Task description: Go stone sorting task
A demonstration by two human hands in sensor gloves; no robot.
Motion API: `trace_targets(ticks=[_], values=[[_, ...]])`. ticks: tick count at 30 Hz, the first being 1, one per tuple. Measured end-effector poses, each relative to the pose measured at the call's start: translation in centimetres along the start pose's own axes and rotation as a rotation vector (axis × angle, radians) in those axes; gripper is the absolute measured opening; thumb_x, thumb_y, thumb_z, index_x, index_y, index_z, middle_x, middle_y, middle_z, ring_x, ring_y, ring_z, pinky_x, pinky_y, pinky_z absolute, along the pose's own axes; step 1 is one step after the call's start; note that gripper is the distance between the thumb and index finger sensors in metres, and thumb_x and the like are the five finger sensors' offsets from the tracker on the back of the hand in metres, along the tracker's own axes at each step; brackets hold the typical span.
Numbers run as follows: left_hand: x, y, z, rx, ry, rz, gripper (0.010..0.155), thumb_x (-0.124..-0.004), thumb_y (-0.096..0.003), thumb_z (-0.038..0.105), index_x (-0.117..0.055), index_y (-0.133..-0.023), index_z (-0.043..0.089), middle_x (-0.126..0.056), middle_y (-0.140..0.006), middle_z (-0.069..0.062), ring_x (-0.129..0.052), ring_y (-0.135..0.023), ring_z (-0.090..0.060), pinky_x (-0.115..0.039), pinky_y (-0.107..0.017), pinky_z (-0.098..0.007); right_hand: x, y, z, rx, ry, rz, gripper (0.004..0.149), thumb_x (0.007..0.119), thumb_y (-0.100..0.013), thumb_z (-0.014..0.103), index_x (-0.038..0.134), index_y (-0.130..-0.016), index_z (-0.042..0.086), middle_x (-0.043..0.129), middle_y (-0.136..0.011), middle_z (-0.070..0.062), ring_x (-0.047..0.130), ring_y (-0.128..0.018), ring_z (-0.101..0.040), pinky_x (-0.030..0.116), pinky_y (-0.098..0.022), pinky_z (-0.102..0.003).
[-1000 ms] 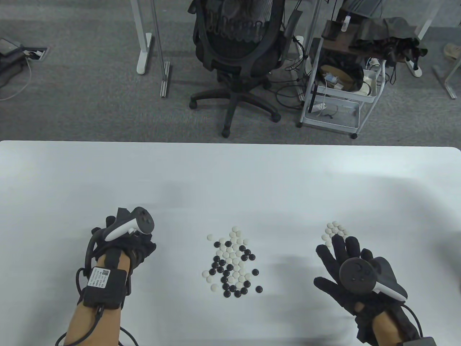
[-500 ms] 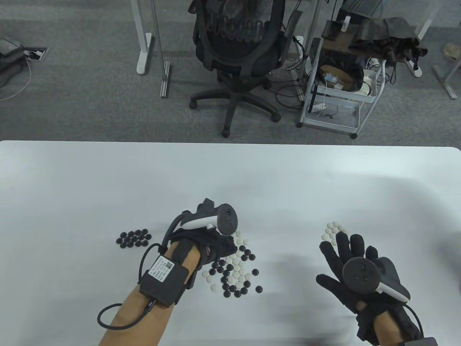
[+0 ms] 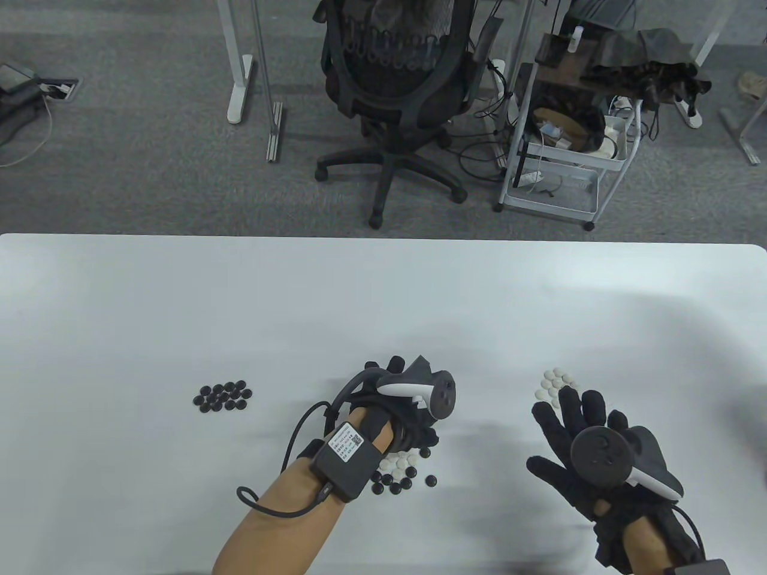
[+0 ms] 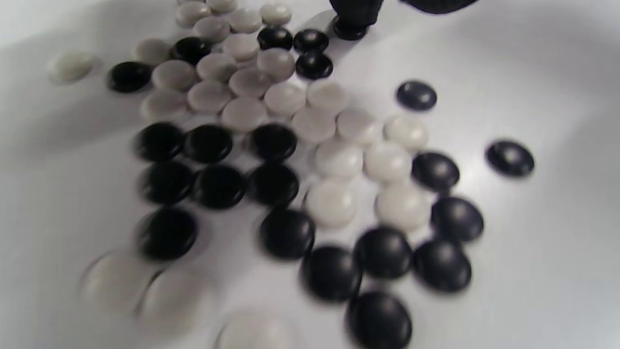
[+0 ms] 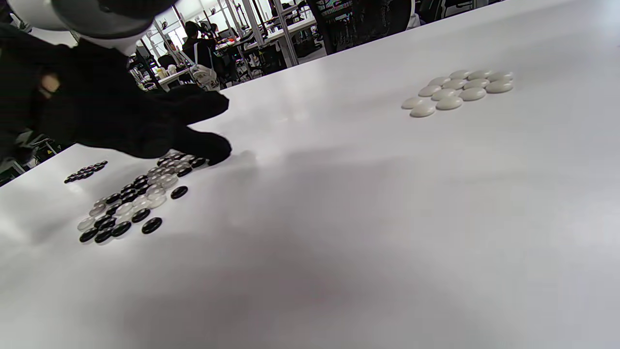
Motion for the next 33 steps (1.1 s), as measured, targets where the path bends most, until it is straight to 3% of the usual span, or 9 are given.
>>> trace_targets(ticks=[7, 12, 17, 22, 29, 33], values=[[4.0, -3.9, -3.0, 0.133, 0.244, 0.021, 0.067, -0.040, -0.0550, 0.051, -0.037, -0.118, 0.031, 0.018, -0.112, -0.025, 0.020, -0.092, -0.056, 0.001, -0.060, -0.083, 0.3, -0.2, 0.1, 0.005, 0.008, 0.021, 0.079, 0.049, -0.055, 0.054, 0.017, -0.113, 0.011, -0.004, -0.107, -0.032, -0.010, -0.087, -0.059, 0.004, -0.052, -0.080], [4.7, -2.8, -9.7, 0.360, 0.359, 0.061, 0.068, -0.039, -0.0547, 0.051, -0.043, -0.119, 0.028, 0.019, -0.113, -0.025, 0.021, -0.092, -0.057, 0.002, -0.059, -0.083, -0.1, 0.1, 0.0, 0.004, -0.006, 0.010, 0.080, 0.049, -0.055, 0.054, 0.017, -0.114, 0.011, -0.004, -0.108, -0.032, -0.010, -0.088, -0.059, 0.004, -0.052, -0.080], [1.8, 1.2, -17.6, 0.543, 0.473, 0.042, 0.069, -0.039, -0.0550, 0.051, -0.042, -0.119, 0.027, 0.018, -0.113, -0.027, 0.019, -0.092, -0.058, 0.001, -0.059, -0.084, -0.3, 0.3, 0.1, -0.005, -0.015, 0.003, 0.080, 0.049, -0.055, 0.054, 0.017, -0.114, 0.011, -0.004, -0.108, -0.032, -0.010, -0.088, -0.059, 0.004, -0.052, -0.080], [-3.1, 7.2, -24.8, 0.676, 0.625, 0.036, 0.070, -0.039, -0.0552, 0.051, -0.045, -0.119, 0.024, 0.016, -0.113, -0.027, 0.020, -0.091, -0.058, 0.002, -0.057, -0.083, 0.0, 0.0, 0.4, -0.013, -0.010, 0.026, 0.079, 0.049, -0.055, 0.054, 0.018, -0.114, 0.011, -0.004, -0.108, -0.031, -0.010, -0.088, -0.059, 0.004, -0.052, -0.080], [-7.6, 12.2, -29.4, 0.757, 0.780, 0.046, 0.070, -0.040, -0.0552, 0.051, -0.048, -0.119, 0.024, 0.016, -0.113, -0.027, 0.020, -0.091, -0.058, 0.003, -0.057, -0.083, 0.3, -0.2, 0.4, 0.003, 0.004, 0.040, 0.079, 0.049, -0.055, 0.054, 0.018, -0.114, 0.011, -0.004, -0.108, -0.031, -0.009, -0.088, -0.059, 0.004, -0.053, -0.080], [-8.6, 13.4, -30.2, 0.763, 0.809, 0.054, 0.070, -0.040, -0.0552, 0.051, -0.048, -0.119, 0.024, 0.016, -0.113, -0.026, 0.020, -0.091, -0.058, 0.003, -0.057, -0.083, 0.4, -0.3, 0.3, 0.008, 0.004, 0.046, 0.079, 0.049, -0.055, 0.054, 0.018, -0.114, 0.011, -0.004, -0.108, -0.032, -0.009, -0.088, -0.059, 0.005, -0.053, -0.080]])
Point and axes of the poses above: the tracker on the back of each hand, its own z axis roughly to the thumb side, its own y axis roughly from the fingertips to the wrist, x = y × z, the point moved 2 cm from there along -y, roughly from the wrist to the fingertips
